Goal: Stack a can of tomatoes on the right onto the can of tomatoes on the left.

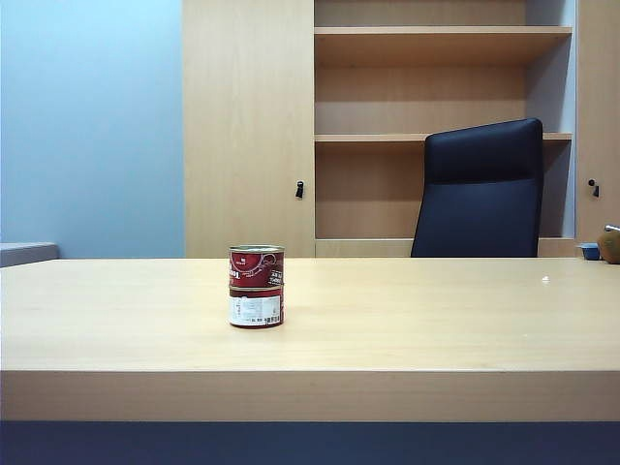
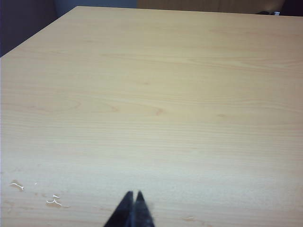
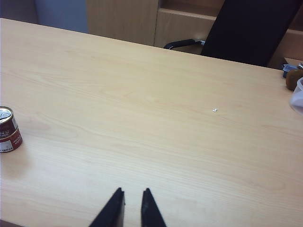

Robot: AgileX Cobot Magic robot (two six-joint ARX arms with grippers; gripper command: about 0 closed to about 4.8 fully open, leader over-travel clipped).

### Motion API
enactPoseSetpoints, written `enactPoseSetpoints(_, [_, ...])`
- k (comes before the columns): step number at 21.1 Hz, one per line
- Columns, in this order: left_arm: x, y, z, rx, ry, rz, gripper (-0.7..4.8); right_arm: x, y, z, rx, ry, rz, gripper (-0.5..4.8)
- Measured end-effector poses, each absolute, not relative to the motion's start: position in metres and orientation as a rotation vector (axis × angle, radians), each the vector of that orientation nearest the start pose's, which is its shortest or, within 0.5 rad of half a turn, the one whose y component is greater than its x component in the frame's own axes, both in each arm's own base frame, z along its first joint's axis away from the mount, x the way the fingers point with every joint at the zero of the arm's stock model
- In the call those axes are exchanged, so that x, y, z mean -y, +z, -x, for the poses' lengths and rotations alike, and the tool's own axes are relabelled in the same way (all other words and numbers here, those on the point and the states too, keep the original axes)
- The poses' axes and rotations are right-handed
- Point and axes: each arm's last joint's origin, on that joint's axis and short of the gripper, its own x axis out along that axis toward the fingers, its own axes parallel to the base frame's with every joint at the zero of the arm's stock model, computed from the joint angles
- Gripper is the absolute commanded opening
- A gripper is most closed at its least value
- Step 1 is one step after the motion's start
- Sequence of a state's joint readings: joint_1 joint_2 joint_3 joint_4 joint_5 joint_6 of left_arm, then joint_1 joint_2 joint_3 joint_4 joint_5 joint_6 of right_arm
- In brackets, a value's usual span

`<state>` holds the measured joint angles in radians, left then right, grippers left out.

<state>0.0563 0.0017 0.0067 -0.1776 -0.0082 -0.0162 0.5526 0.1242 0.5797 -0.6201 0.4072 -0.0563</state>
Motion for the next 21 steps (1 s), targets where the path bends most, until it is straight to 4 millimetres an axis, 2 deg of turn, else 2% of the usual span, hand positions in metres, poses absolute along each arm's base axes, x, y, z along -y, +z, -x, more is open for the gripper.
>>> enactPoseSetpoints(8, [-0.006,0.149,-0.096,-0.172,0.066,0.02,-0.04,-0.013,0.283,-0.044,-0.138,0.137,0.145,0.59])
enactPoseSetpoints(12, [-0.006,0.149,-0.096,-0.172,0.066,0.02,-0.04,-0.015,0.279,-0.048,0.016,0.122,0.075,0.58])
enactPoseSetpoints(14, [-0.006,0.149,-0.096,-0.172,0.066,0.02,-0.04,-0.014,0.261,-0.058,0.133,0.068,0.064,0.59])
enactPoseSetpoints(16, [-0.006,0.149,-0.096,-0.173,0.067,0.02,-0.04,-0.011,0.226,-0.077,0.116,0.036,0.1,0.59])
enactPoseSetpoints(21, [-0.006,0.149,-0.096,-0.173,0.067,0.02,-0.04,-0.001,0.199,-0.089,0.087,0.065,0.103,0.59])
